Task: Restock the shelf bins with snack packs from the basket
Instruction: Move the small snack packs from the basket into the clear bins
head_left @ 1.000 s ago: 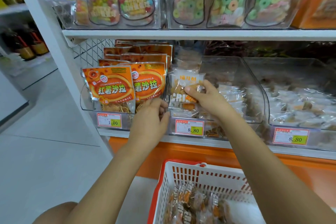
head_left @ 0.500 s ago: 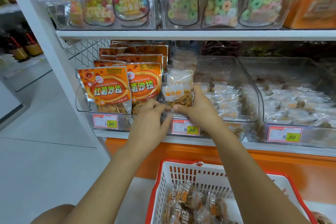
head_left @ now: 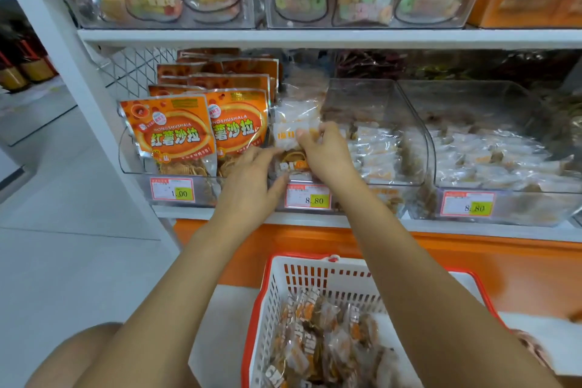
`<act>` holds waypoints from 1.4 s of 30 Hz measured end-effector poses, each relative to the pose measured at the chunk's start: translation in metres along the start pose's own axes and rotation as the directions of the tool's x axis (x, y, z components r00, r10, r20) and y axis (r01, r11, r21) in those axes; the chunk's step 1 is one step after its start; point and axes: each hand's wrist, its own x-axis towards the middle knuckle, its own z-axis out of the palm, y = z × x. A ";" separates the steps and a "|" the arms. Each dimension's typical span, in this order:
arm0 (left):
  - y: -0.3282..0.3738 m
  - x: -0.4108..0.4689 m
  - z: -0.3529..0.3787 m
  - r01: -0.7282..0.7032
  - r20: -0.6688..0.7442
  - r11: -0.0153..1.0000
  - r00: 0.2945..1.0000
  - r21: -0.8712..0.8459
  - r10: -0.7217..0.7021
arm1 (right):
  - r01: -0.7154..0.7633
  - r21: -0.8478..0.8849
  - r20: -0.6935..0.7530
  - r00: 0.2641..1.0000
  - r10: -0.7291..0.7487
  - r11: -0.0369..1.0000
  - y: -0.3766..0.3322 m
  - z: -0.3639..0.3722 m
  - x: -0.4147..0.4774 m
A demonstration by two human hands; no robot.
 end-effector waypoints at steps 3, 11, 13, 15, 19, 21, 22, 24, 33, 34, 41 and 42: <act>0.000 -0.012 -0.003 0.007 -0.045 0.998 0.999 -0.066 -0.010 | 0.035 -0.051 -0.027 0.999 -0.037 0.998 0.005 -0.003 -0.009; -0.015 -0.087 0.018 0.180 0.222 0.984 0.960 -0.019 -0.171 | 0.464 -0.441 0.178 0.884 -0.432 0.768 0.056 -0.029 -0.085; -0.028 -0.108 0.027 0.233 0.365 0.969 0.898 0.081 -0.247 | 0.462 -0.465 0.359 0.878 -0.316 0.755 0.086 -0.017 -0.095; -0.038 -0.124 0.031 0.275 0.495 0.945 0.805 0.178 -0.328 | 0.398 -0.538 0.465 0.876 -0.133 0.743 0.131 -0.002 -0.102; -0.044 -0.149 0.037 0.270 0.655 0.902 0.621 0.337 -0.431 | 0.093 -0.640 0.467 0.836 0.289 0.763 0.243 0.005 -0.125; -0.043 -0.159 0.039 0.219 0.726 0.907 0.546 0.359 -0.419 | -0.063 -0.635 0.459 0.772 0.440 0.770 0.286 0.000 -0.148; -0.042 -0.163 0.041 0.197 0.755 0.914 0.516 0.354 -0.404 | -0.112 -0.640 0.471 0.724 0.503 0.761 0.302 0.001 -0.159; -0.037 -0.167 0.043 0.178 0.792 0.923 0.474 0.342 -0.385 | -0.172 -0.597 0.490 0.695 0.525 0.784 0.317 0.008 -0.177; -0.043 -0.157 0.058 0.162 0.744 0.910 0.530 0.382 -0.407 | -0.580 -0.373 0.483 0.545 0.685 0.724 0.319 0.020 -0.172; -0.044 -0.157 0.059 0.166 0.738 0.907 0.534 0.388 -0.413 | -0.605 -0.344 0.496 0.533 0.686 0.719 0.319 0.020 -0.169; -0.047 -0.164 0.066 0.318 0.742 0.903 0.521 0.290 -0.422 | -0.440 -0.323 0.538 0.643 0.545 0.838 0.291 0.028 -0.167; -0.046 -0.164 0.067 0.365 0.744 0.893 0.512 0.265 -0.430 | -0.465 -0.243 0.547 0.659 0.516 0.851 0.281 0.027 -0.164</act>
